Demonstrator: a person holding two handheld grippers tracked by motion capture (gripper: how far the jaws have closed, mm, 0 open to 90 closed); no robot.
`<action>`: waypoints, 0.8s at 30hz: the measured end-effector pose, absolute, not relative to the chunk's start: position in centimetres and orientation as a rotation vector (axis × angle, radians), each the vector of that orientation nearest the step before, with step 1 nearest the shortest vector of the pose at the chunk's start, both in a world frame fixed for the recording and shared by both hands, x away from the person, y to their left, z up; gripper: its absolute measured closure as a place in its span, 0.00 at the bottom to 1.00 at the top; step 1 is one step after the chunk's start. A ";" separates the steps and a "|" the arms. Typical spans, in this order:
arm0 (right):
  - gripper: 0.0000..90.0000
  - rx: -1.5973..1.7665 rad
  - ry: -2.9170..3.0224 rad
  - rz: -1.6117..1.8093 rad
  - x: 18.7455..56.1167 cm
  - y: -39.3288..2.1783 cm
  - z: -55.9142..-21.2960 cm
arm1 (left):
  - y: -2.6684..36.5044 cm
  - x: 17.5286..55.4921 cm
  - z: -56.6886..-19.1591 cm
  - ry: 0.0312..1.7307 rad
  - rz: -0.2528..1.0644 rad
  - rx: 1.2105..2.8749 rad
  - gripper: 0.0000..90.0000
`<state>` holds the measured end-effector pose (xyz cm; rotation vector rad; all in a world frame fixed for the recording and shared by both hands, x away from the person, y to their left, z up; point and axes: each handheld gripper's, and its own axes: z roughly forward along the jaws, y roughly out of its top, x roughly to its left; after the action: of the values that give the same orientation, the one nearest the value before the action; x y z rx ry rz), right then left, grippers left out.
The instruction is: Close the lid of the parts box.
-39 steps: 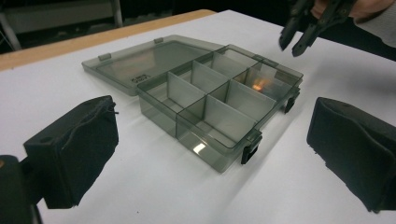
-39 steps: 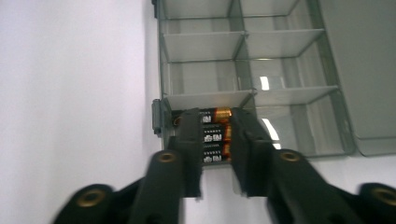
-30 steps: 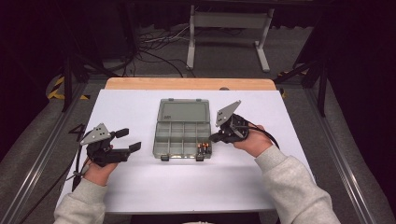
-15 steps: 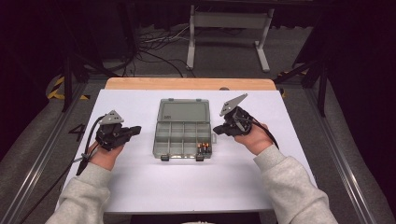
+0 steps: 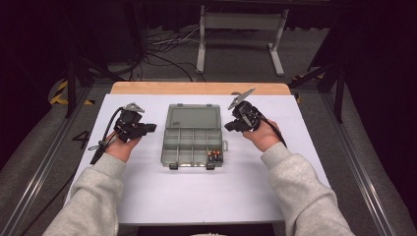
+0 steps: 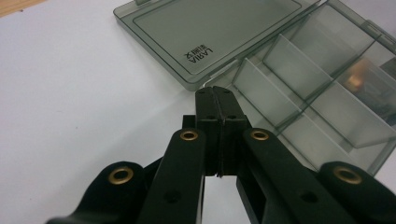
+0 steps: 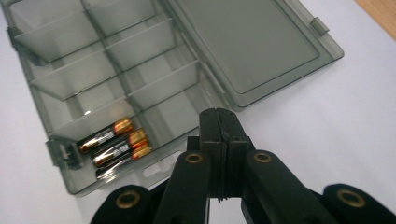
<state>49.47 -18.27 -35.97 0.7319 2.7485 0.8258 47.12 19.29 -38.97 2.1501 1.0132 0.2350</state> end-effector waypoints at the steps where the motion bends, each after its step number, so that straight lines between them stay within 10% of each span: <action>1: 1.00 0.738 2.746 0.822 49.7 -18.3 -36.0 | 19.2 47.4 -39.0 1.012 0.234 2.153 1.00; 24: 1.00 0.821 2.735 0.755 53.1 -18.1 -36.6 | 17.5 51.5 -39.8 1.132 0.197 2.205 1.00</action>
<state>53.14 -18.08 -36.65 0.8211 2.7353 0.7546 51.48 17.55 -39.82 2.2051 1.1318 0.1974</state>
